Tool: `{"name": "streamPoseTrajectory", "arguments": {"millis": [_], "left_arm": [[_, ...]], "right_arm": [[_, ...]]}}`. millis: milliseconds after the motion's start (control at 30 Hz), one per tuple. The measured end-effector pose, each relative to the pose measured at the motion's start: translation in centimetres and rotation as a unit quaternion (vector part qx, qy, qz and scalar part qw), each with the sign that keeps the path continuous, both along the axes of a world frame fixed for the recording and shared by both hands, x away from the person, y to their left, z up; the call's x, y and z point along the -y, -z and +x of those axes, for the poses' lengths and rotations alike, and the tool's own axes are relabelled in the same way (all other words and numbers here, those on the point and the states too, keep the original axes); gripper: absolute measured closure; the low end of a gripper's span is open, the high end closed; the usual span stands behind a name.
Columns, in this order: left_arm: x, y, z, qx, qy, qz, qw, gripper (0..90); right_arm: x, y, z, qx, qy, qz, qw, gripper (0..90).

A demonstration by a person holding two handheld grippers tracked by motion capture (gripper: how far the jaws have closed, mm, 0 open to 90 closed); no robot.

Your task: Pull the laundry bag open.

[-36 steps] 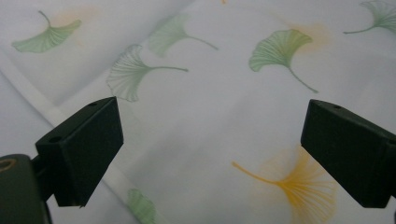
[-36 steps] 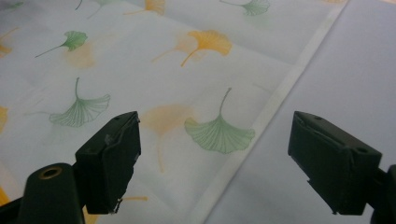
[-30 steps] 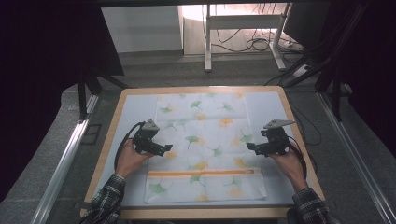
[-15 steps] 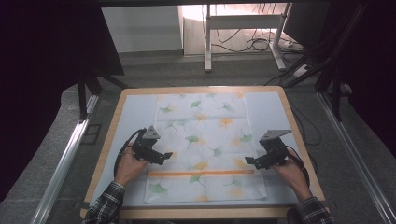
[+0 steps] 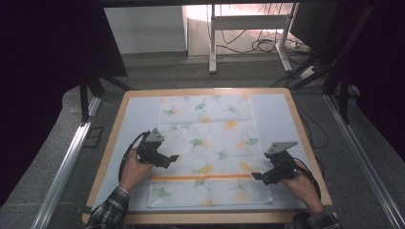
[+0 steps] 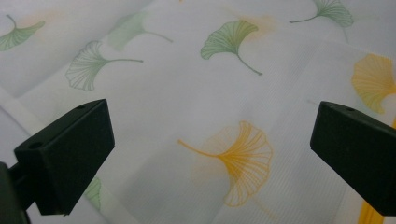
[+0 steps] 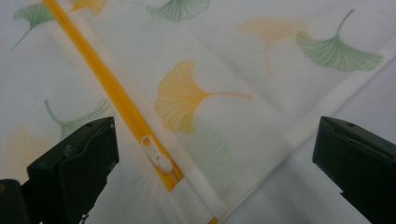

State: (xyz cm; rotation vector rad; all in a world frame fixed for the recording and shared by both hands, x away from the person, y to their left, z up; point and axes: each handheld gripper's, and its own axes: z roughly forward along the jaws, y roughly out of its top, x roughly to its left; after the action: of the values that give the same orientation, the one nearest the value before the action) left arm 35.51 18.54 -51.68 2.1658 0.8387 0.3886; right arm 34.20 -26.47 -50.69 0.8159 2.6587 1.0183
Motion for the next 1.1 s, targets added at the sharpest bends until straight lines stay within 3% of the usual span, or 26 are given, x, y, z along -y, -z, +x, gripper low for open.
{"name": "streamPoseTrajectory", "arguments": {"millis": [300, 467, 600, 733, 967, 1100], "left_arm": [[0.3, 0.0, 0.1, 0.004, 0.001, 0.007, 1.0, 0.0], [0.6, -0.1, -0.1, 0.008, 0.021, 0.003, 0.9997, 0.0], [1.1, -0.2, -0.3, 0.013, 0.036, -0.003, 0.9992, 0.0], [1.9, -0.4, -0.5, 0.005, 0.049, 0.004, 0.9988, 0.0], [3.4, -0.5, -0.7, -0.011, 0.071, 0.003, 0.9974, 0.0], [4.1, -0.5, -0.8, -0.013, 0.079, 0.01, 0.9967, 0.0]], "right_arm": [[-0.5, 0.7, -1.3, 0.003, -0.047, -0.024, 0.9986, 1.0], [-0.3, 1.2, -1.9, 0.003, -0.061, -0.032, 0.9976, 1.2], [0.0, 1.6, -2.1, 0.001, -0.063, -0.032, 0.9975, 1.3], [0.1, 1.9, -2.3, 0.012, -0.068, -0.039, 0.9968, 0.0], [0.3, 2.1, -2.3, 0.015, -0.073, -0.033, 0.9967, 0.0], [0.0, 1.9, -2.3, 0.014, -0.071, -0.042, 0.9965, 0.0]]}}
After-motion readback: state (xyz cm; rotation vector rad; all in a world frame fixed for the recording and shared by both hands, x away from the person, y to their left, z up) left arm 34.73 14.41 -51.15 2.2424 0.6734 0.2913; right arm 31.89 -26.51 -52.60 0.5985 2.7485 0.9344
